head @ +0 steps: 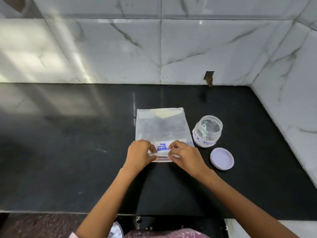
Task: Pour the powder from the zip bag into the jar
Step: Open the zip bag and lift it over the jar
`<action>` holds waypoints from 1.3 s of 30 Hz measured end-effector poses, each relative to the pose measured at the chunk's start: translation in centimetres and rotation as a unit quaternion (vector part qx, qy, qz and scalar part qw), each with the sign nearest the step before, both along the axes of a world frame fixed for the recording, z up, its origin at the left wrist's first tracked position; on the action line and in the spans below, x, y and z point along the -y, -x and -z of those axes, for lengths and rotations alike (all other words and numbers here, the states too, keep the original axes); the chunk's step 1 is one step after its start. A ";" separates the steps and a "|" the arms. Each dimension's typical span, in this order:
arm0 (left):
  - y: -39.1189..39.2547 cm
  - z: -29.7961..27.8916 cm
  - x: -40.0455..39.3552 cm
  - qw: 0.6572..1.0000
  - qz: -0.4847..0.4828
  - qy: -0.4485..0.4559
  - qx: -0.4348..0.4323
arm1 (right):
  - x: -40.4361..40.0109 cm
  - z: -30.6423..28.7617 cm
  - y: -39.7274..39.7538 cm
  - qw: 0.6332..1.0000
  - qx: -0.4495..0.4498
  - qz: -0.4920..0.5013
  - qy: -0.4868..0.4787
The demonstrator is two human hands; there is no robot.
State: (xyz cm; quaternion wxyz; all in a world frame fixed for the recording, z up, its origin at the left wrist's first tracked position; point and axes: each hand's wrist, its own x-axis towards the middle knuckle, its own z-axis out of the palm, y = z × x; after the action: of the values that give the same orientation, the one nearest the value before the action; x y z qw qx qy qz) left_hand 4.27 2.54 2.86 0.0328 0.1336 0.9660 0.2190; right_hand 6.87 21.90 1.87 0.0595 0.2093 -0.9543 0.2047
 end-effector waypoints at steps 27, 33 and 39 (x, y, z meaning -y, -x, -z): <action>8.1 -16.7 1.9 0.978 -0.011 -0.161 -0.134 | -0.6 -16.0 10.5 0.992 -0.118 0.038 -0.006; 8.4 -19.2 2.5 0.983 -0.010 -0.178 -0.047 | -1.2 -17.7 11.1 0.996 -0.087 0.017 0.014; 7.9 -18.5 3.1 0.982 -0.034 -0.184 -0.005 | -0.9 -17.2 10.3 0.999 0.012 -0.029 -0.032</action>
State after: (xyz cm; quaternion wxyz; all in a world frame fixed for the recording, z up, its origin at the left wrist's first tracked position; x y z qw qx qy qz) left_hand -3.59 -0.51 21.39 -0.0048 0.1056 0.9132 0.3937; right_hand -3.38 22.84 19.10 0.0356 0.2363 -0.9545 0.1786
